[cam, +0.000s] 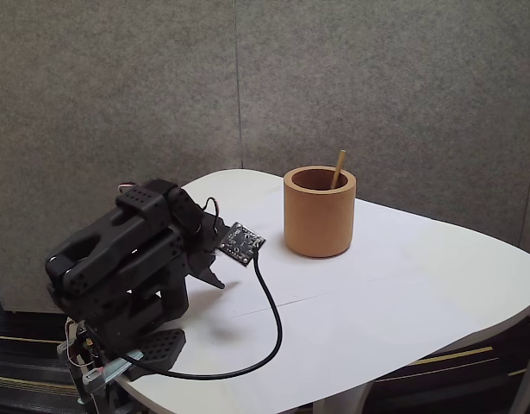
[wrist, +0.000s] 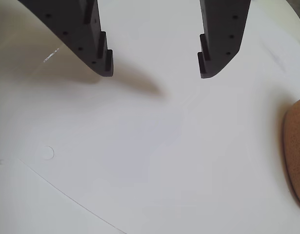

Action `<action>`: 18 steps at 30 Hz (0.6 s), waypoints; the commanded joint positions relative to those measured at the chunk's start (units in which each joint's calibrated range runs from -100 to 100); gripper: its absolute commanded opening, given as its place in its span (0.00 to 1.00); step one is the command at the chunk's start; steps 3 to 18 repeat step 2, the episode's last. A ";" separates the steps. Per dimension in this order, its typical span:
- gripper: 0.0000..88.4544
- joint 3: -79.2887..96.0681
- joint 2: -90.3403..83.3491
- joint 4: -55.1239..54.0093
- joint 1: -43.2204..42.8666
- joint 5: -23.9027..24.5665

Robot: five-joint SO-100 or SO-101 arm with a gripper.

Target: Grab the pen and put it in the pen holder.

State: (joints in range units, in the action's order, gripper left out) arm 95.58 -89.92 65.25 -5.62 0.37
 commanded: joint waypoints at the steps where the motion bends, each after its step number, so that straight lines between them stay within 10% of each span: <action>1: 0.27 -0.27 -0.07 0.17 0.27 -0.18; 18: 0.27 -0.27 -0.07 0.17 0.27 -0.18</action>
